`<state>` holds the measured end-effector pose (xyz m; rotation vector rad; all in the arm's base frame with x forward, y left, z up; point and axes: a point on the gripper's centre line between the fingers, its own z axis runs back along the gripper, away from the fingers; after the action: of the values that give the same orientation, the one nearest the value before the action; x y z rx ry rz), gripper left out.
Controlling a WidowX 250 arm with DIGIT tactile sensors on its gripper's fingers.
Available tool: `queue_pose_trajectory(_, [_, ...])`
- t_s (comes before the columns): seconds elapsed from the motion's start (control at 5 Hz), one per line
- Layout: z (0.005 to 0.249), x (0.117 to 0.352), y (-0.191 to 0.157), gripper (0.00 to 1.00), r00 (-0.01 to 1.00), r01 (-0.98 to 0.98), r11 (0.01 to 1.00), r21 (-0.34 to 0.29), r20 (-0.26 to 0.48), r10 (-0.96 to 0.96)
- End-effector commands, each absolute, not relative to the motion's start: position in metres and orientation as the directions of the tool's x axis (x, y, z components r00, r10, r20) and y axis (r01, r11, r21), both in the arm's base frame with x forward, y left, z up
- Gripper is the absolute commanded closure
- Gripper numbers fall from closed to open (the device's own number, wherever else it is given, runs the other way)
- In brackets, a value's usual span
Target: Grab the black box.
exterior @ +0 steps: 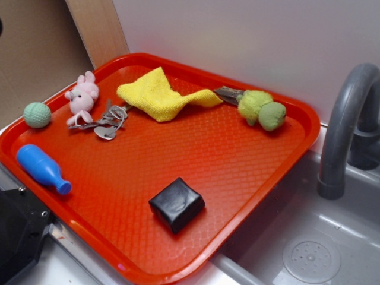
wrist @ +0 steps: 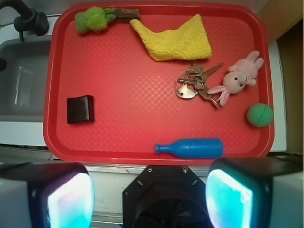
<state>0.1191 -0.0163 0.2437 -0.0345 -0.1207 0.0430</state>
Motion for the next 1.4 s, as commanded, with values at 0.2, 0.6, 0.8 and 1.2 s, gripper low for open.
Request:
queue_pose_trajectory(0.2, [0.196,0.15,-0.009,0.0,0.988,-0.122,0.992,-0.038,0.094,0.125])
queue_pose_trajectory(0.6, [0.144,0.156,-0.058,0.0,0.977,-0.146,0.989,-0.025,0.152,0.148])
queue_pose_trajectory(0.8, [0.129,0.151,-0.087,0.0,0.983,-0.086,0.996,-0.01,0.162,0.087])
queue_pose_trajectory(1.2, [0.101,0.17,-0.11,0.0,0.987,-0.021,0.997,0.075,0.163,0.008])
